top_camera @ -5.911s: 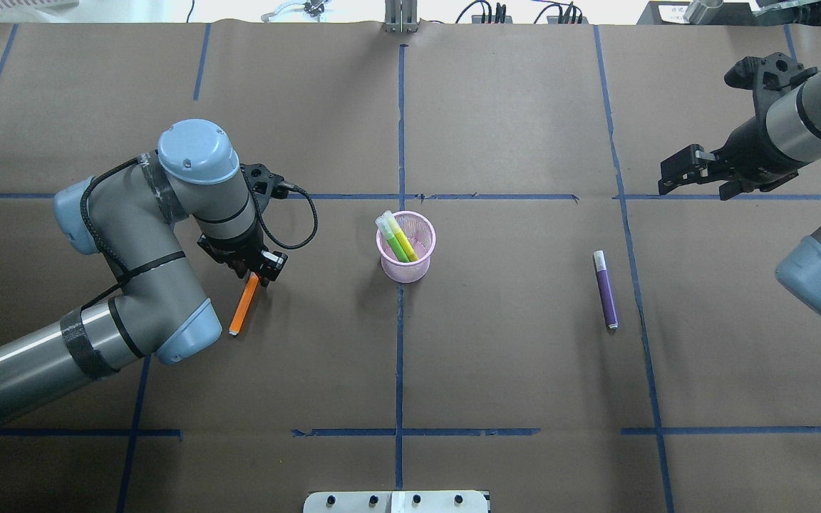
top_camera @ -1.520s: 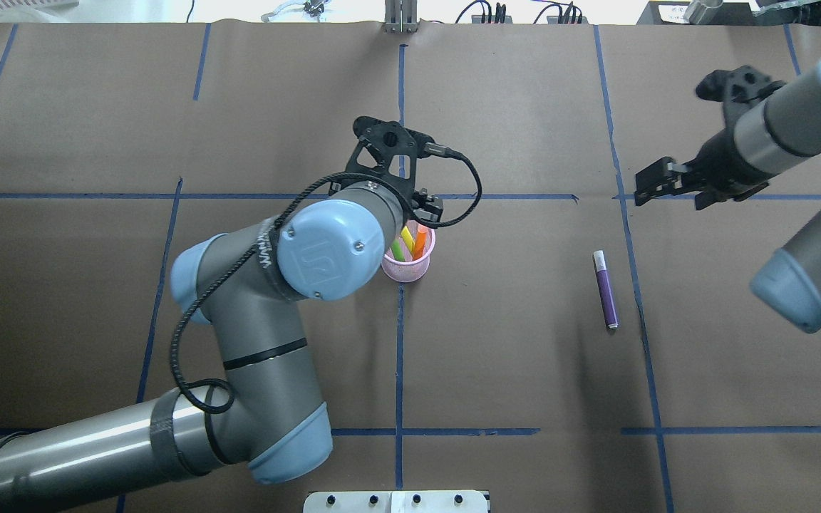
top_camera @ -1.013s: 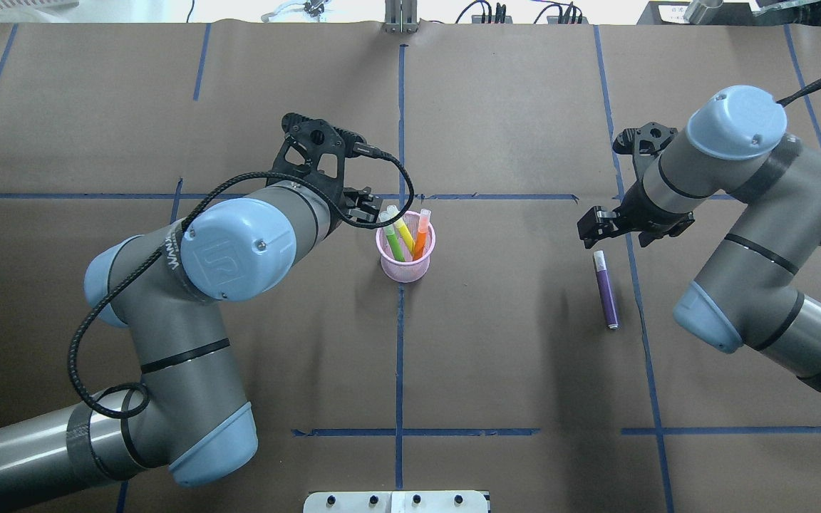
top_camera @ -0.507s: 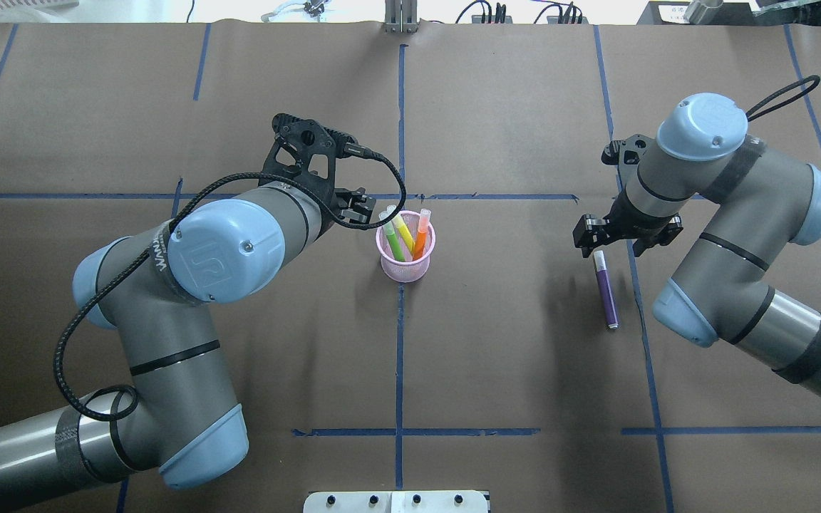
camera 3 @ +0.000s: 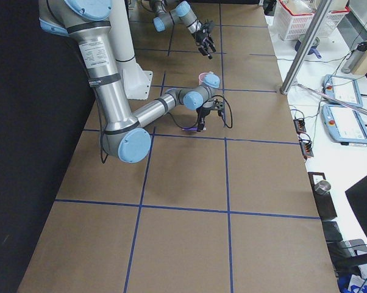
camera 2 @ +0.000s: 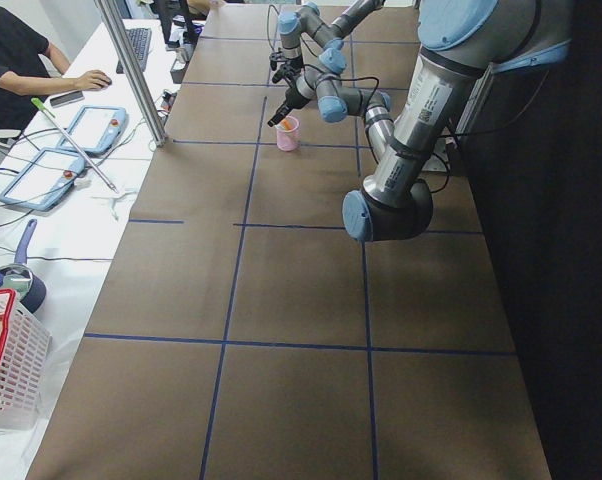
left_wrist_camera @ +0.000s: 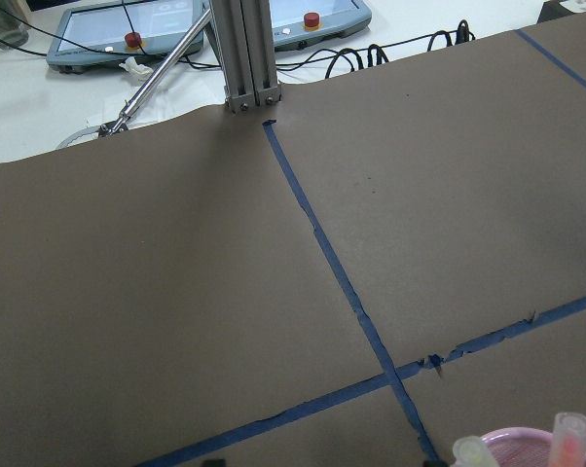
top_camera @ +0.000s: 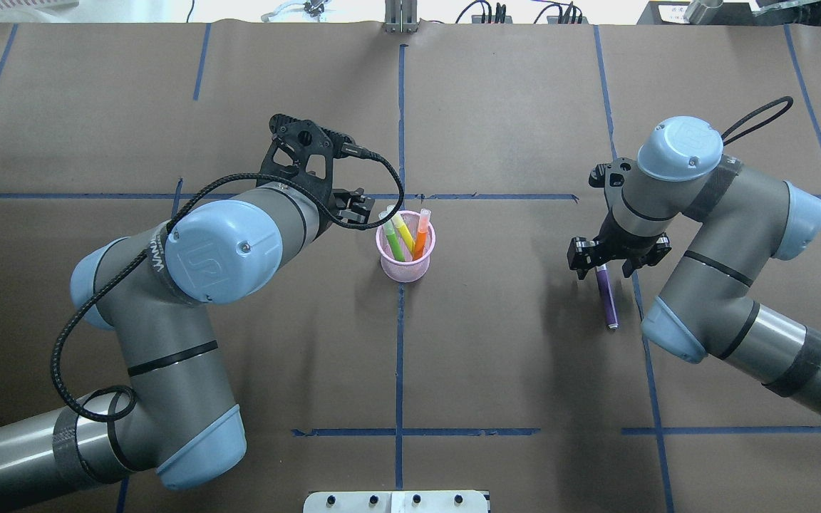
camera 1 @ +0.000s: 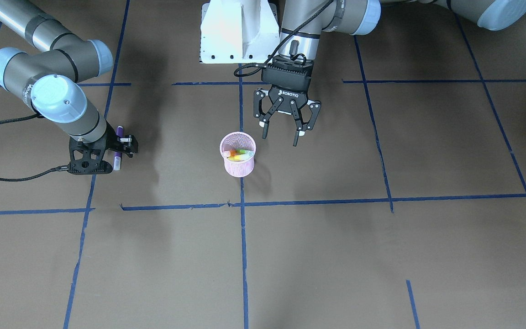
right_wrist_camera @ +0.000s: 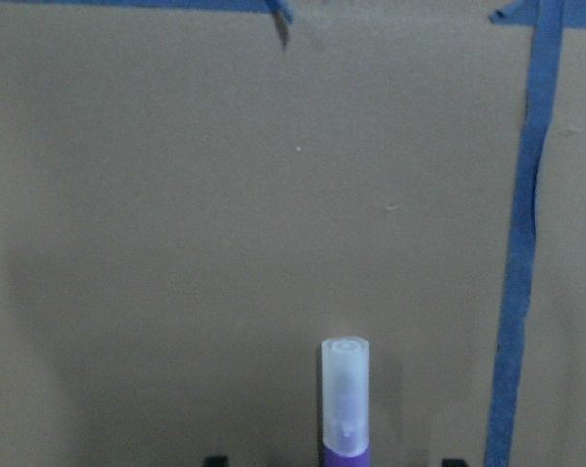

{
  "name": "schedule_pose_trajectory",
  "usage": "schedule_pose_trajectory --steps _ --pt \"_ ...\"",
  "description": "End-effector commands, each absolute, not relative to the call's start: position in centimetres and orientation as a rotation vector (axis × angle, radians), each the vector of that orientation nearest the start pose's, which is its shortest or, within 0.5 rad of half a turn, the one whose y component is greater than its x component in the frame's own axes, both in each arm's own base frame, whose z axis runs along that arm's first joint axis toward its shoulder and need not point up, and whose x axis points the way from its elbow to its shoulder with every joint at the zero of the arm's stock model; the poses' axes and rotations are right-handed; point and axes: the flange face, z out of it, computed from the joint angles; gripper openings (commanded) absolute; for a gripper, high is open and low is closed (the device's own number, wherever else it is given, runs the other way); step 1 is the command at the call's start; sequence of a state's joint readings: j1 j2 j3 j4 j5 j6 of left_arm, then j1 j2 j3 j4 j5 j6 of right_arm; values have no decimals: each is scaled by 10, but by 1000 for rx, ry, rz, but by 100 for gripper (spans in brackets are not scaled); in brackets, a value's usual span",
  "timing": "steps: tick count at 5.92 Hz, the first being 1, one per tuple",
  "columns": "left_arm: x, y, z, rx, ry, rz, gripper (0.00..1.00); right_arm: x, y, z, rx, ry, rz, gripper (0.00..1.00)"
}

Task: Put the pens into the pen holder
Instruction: 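Lower the right gripper onto the purple marker and grasp it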

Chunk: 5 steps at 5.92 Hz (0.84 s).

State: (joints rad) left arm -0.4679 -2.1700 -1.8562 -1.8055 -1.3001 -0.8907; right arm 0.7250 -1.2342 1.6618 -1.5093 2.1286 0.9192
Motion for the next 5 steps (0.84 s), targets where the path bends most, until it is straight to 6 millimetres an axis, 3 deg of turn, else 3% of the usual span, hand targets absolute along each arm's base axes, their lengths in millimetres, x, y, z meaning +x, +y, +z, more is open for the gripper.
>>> schedule_pose_trajectory --steps 1,3,5 --pt "479 -421 162 806 802 39 75 -418 -476 440 -134 -701 -62 70" --pt "480 -420 165 803 799 41 75 -419 -475 440 -145 -706 -63 48" --pt "480 -420 165 804 800 40 75 -418 -476 440 -145 -707 -63 0"
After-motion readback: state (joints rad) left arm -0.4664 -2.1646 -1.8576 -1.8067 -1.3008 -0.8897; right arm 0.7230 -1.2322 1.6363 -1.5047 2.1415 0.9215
